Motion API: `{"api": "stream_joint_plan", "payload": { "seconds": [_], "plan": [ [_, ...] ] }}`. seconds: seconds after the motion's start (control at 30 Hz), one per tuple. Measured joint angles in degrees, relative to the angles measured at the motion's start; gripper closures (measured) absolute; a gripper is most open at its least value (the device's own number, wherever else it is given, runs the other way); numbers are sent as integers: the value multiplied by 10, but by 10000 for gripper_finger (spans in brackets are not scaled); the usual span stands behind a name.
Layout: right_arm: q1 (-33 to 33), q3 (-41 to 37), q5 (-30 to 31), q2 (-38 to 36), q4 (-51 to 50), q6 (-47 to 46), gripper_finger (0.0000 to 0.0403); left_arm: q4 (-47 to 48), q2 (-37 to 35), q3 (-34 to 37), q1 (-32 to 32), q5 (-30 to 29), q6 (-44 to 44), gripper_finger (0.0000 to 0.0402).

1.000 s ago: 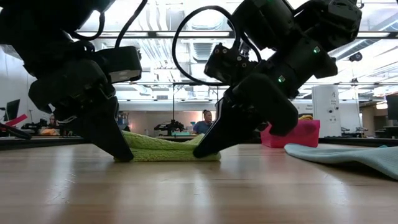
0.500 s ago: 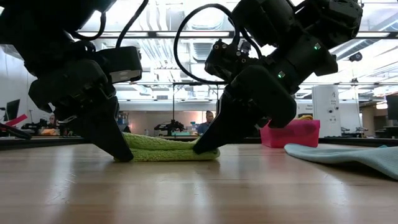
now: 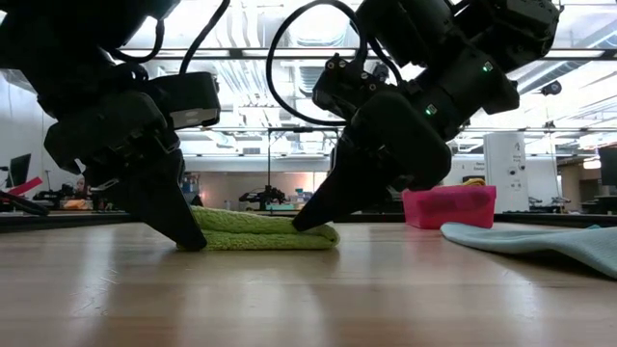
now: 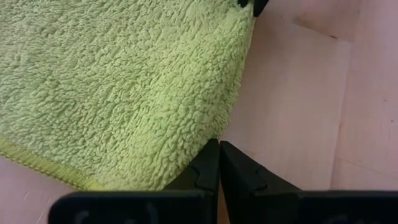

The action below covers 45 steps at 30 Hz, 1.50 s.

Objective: Fold microfiber towels
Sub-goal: Fold the green microfiber towel

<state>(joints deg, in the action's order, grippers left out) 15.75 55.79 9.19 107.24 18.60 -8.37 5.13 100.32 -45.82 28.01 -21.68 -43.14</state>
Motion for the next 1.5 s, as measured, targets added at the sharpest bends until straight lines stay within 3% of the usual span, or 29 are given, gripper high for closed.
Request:
{"api": "stream_joint_plan", "payload": {
  "seconds": [0.77, 1.17, 1.5],
  "plan": [
    [6, -1, -2, -31, -94, -1, 394, 6, -15, -1, 0, 11, 3, 402],
    [6, -2, -18, -31, -99, -7, 394, 24, -79, -6, -2, 54, 48, 402],
    [6, -1, -19, -31, -98, -17, 360, 14, -95, -5, -11, -23, 76, 402]
  ]
}}
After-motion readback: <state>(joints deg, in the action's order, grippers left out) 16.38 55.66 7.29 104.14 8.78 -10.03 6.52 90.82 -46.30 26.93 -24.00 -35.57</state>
